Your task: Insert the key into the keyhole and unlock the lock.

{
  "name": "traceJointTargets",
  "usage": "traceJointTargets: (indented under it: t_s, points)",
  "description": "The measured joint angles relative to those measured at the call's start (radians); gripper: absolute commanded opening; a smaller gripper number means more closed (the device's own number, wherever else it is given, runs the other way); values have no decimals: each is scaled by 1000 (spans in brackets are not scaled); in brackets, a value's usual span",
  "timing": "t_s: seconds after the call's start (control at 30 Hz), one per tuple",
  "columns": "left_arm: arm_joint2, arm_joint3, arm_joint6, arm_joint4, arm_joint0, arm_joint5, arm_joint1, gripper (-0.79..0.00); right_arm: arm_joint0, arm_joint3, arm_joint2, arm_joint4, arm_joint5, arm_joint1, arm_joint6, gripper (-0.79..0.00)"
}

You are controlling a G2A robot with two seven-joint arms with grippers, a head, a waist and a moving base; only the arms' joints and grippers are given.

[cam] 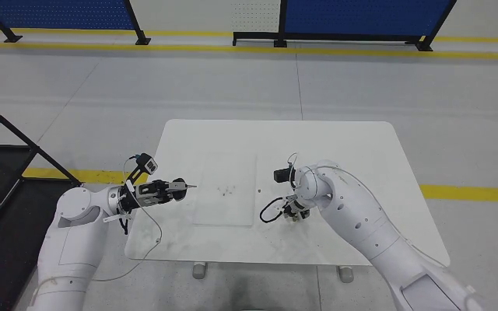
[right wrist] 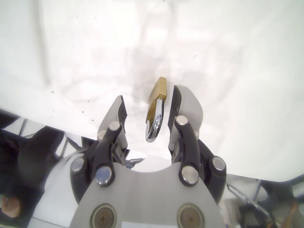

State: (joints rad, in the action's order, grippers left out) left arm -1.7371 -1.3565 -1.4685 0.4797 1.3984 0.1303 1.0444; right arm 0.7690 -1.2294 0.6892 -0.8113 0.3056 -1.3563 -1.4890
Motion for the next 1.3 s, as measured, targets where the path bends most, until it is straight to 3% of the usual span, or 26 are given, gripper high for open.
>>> traceJointTargets:
  t_s: [0.23, 0.8, 0.93, 1.03, 1.3]
  points:
    - [0, 0, 0, 0, 0, 0, 0, -785, 1, 3, 1, -7, 2, -3, -3, -523]
    - [0, 0, 0, 0, 0, 0, 0, -785, 7, 11, 3, -43, 28, -9, 9, -557]
    - [0, 0, 0, 0, 0, 0, 0, -785, 6, 13, 0, -58, 35, -12, 10, -616]
    - [0, 0, 0, 0, 0, 0, 0, -785, 6, 13, -1, -63, 37, -14, 11, -785]
    - [0, 0, 0, 0, 0, 0, 0, -785, 12, 5, 15, -60, 42, -17, 17, -785]
